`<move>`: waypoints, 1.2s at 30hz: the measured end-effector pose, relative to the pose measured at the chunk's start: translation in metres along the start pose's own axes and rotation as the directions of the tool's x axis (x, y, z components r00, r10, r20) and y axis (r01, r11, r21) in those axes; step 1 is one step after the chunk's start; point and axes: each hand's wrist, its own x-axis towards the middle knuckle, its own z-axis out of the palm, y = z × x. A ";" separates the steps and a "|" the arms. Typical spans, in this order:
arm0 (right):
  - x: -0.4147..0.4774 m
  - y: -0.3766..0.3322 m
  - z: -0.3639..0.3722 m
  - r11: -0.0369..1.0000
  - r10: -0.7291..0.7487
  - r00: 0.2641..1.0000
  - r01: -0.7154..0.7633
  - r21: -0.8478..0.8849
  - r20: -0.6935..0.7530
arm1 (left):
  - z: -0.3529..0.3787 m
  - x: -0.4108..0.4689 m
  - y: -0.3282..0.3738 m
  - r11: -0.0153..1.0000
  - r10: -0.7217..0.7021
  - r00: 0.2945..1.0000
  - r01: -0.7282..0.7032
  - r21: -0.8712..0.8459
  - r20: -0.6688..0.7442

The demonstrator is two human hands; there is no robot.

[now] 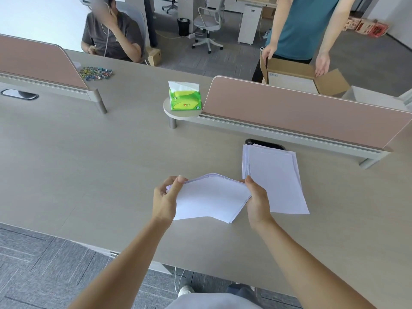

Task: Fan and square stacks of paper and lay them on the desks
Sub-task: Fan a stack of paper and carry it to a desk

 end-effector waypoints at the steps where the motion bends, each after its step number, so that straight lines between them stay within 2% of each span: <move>1: -0.001 -0.001 0.001 1.000 0.000 1.000 0.000 0.003 -0.002 | 0.001 -0.001 0.000 1.000 0.012 1.000 -0.013 0.025 0.026; 5: -0.002 0.001 0.001 1.000 0.015 0.999 -0.014 0.019 -0.035 | 0.001 -0.003 -0.001 0.992 0.073 0.997 -0.075 0.097 0.031; 11: 0.003 -0.002 0.008 0.998 0.034 0.988 -0.026 0.055 -0.153 | 0.008 0.001 -0.002 0.995 0.048 0.989 -0.060 -0.085 -0.140; 15: 0.007 -0.002 0.011 0.986 0.085 0.950 -0.038 0.160 -0.300 | 0.018 0.003 -0.003 0.990 0.048 0.962 -0.082 -0.119 -0.267; 24: 0.010 -0.008 0.021 0.975 0.116 0.934 -0.041 0.220 -0.339 | 0.025 0.002 -0.003 0.972 0.234 0.928 -0.220 0.078 -0.290; 30: 0.007 -0.011 0.025 0.973 0.107 0.937 -0.031 0.228 -0.333 | 0.024 0.005 0.000 0.979 0.198 0.918 -0.203 0.020 -0.343; 36: 0.005 -0.008 0.023 0.984 0.086 0.951 -0.035 0.174 -0.297 | 0.021 0.006 0.000 0.987 0.155 0.931 -0.162 0.005 -0.330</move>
